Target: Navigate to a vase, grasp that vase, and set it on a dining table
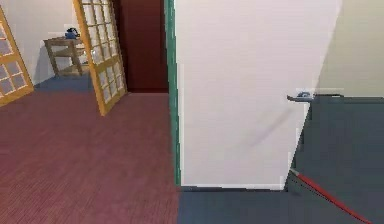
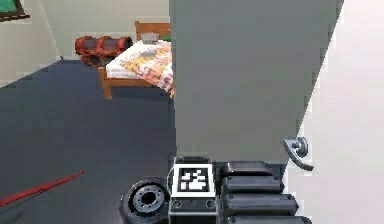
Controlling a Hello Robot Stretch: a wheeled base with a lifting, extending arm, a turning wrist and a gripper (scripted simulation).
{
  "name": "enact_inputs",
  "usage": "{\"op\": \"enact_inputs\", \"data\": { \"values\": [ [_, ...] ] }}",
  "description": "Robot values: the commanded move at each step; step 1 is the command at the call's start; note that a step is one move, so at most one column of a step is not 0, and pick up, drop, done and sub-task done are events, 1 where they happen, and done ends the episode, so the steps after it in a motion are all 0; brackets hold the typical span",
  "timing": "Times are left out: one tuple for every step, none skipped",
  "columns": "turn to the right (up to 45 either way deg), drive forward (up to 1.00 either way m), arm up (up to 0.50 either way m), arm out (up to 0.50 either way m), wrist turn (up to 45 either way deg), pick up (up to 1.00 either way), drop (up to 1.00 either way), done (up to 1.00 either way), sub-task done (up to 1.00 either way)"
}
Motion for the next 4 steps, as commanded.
{"op": "enact_inputs", "data": {
  "values": [
    [0.0,0.15,0.0,0.0,0.0,0.0,0.0,0.0,0.0],
    [-45.0,0.0,0.0,0.0,0.0,0.0,0.0,0.0,0.0],
    [-39.0,0.0,0.0,0.0,0.0,0.0,0.0,0.0,0.0],
    [0.0,0.45,0.0,0.0,0.0,0.0,0.0,0.0,0.0]
  ]
}}
